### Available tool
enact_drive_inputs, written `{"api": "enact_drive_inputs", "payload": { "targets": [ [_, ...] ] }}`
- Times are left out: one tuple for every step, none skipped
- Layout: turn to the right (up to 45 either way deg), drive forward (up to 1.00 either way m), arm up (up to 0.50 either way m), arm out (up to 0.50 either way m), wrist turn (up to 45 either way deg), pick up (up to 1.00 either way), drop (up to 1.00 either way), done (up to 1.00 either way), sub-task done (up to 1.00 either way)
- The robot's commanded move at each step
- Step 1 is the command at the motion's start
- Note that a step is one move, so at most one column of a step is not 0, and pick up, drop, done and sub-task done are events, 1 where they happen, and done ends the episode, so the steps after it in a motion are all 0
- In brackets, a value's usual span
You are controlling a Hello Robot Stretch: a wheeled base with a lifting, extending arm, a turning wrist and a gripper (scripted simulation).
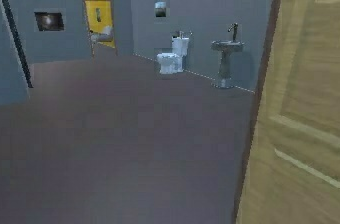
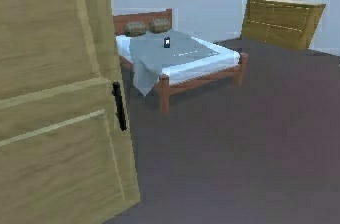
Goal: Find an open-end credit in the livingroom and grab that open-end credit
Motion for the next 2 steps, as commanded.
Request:
{"api": "enact_drive_inputs", "payload": {
  "targets": [
    [0.0,0.9,0.0,0.0,0.0,0.0,0.0,0.0,0.0],
    [-18.0,0.0,0.0,0.0,0.0,0.0,0.0,0.0,0.0]
  ]
}}
